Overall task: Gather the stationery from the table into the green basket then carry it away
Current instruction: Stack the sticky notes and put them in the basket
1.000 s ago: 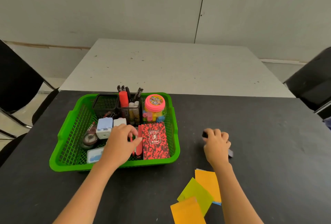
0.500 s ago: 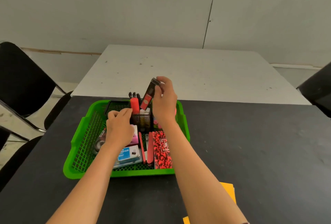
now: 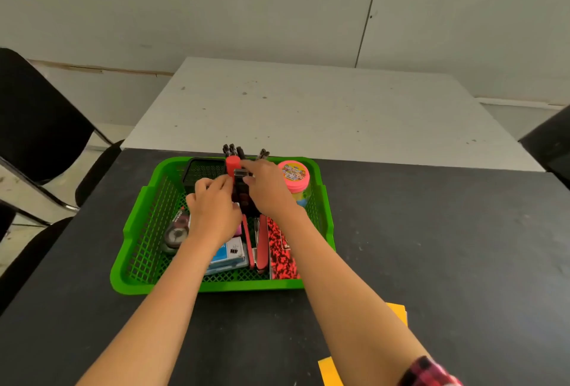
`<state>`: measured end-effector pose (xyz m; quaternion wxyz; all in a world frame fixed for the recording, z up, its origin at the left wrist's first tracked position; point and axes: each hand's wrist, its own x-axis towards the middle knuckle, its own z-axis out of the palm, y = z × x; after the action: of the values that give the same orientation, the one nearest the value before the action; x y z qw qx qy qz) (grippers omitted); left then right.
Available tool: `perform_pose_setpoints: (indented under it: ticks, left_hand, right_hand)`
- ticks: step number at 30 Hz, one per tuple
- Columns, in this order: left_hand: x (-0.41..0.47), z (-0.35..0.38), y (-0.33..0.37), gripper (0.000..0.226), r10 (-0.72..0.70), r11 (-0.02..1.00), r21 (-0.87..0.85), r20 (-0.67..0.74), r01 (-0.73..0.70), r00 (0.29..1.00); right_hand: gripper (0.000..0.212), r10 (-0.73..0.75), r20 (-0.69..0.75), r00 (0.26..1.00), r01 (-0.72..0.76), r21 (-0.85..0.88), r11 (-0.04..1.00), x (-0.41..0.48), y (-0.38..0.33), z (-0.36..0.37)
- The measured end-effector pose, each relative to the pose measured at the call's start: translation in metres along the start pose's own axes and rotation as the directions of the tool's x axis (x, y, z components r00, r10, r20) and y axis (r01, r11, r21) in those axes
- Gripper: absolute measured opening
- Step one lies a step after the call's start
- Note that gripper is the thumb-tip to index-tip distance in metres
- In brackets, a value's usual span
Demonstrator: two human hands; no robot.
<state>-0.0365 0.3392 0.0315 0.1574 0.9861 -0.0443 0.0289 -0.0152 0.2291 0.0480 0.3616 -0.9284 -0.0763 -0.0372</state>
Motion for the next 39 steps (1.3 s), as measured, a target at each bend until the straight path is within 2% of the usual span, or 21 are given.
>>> perform_pose_setpoints:
  ticks: [2, 4, 6, 8, 10, 12, 13, 15, 17, 19, 23, 27, 29, 31, 35, 39]
  left_hand:
    - [-0.012, -0.004, 0.013, 0.043, 0.007, 0.987, -0.158, -0.103, -0.023, 0.995]
    - [-0.035, -0.012, 0.034, 0.025, 0.062, 0.917, -0.384, -0.119, -0.104, 0.991]
    - [-0.064, -0.020, 0.053, 0.012, 0.204, 0.843, -0.508, 0.002, -0.174, 0.979]
    - [-0.093, -0.018, 0.072, 0.012, 0.381, 0.813, -0.542, 0.222, -0.211, 0.897]
    - [-0.115, -0.002, 0.085, 0.010, 0.467, 0.840, -0.501, 0.478, -0.206, 0.744]
    - [-0.135, 0.021, 0.095, 0.023, 0.407, 0.908, -0.369, 0.674, -0.197, 0.616]
    - [-0.146, 0.036, 0.100, 0.036, 0.337, 0.941, -0.274, 0.736, -0.197, 0.587]
    - [-0.162, 0.060, 0.107, 0.070, 0.228, 0.969, -0.114, 0.762, -0.221, 0.606]
    - [-0.175, 0.077, 0.115, 0.095, 0.167, 0.973, -0.015, 0.732, -0.229, 0.660]
    - [-0.183, 0.090, 0.119, 0.098, 0.132, 0.979, 0.024, 0.683, -0.203, 0.718]
    - [-0.183, 0.104, 0.120, 0.073, 0.053, 0.997, -0.082, 0.632, -0.002, 0.773]
    - [-0.178, 0.112, 0.124, 0.051, 0.036, 0.968, -0.235, 0.483, 0.090, 0.875]
    - [-0.171, 0.112, 0.128, 0.036, -0.006, 0.875, -0.439, 0.411, 0.203, 0.912]
    - [-0.161, 0.110, 0.132, 0.026, -0.051, 0.748, -0.596, 0.387, 0.292, 0.921]
    - [-0.148, 0.112, 0.132, 0.010, -0.036, 0.545, -0.746, 0.435, 0.383, 0.900]
    - [-0.146, 0.122, 0.136, 0.010, -0.097, 0.426, -0.764, 0.494, 0.485, 0.864]
  right_hand:
    - [0.037, 0.053, -0.136, 0.989, -0.036, 0.125, 0.992, -0.018, 0.001, -0.015]
    - [0.031, 0.153, -0.311, 0.938, -0.103, 0.174, 0.979, -0.044, 0.016, -0.035]
    - [0.024, 0.284, -0.413, 0.865, -0.222, 0.193, 0.956, -0.074, 0.039, -0.054]
    - [0.021, 0.433, -0.428, 0.793, -0.384, 0.200, 0.901, -0.108, 0.067, -0.071]
    - [0.022, 0.568, -0.324, 0.757, -0.547, 0.163, 0.821, -0.137, 0.095, -0.080]
    - [0.027, 0.653, -0.053, 0.756, -0.654, -0.028, 0.756, -0.162, 0.118, -0.082]
    - [0.039, 0.675, 0.099, 0.731, -0.657, -0.167, 0.735, -0.174, 0.124, -0.081]
    - [0.072, 0.694, 0.287, 0.661, -0.588, -0.378, 0.715, -0.192, 0.129, -0.074]
    - [0.088, 0.682, 0.304, 0.665, -0.525, -0.459, 0.716, -0.204, 0.127, -0.069]
    - [0.085, 0.666, 0.292, 0.686, -0.498, -0.479, 0.723, -0.209, 0.128, -0.066]
    - [0.049, 0.658, 0.313, 0.685, -0.501, -0.453, 0.737, -0.209, 0.136, -0.067]
    - [0.031, 0.594, 0.379, 0.710, -0.568, -0.191, 0.800, -0.207, 0.139, -0.076]
    - [0.009, 0.557, 0.378, 0.740, -0.586, -0.047, 0.809, -0.205, 0.143, -0.083]
    - [0.016, 0.517, 0.329, 0.790, -0.579, 0.121, 0.806, -0.205, 0.148, -0.091]
    - [0.022, 0.531, 0.199, 0.824, -0.550, 0.505, 0.665, -0.206, 0.156, -0.108]
    - [0.022, 0.651, -0.036, 0.758, -0.443, 0.704, 0.555, -0.204, 0.167, -0.115]
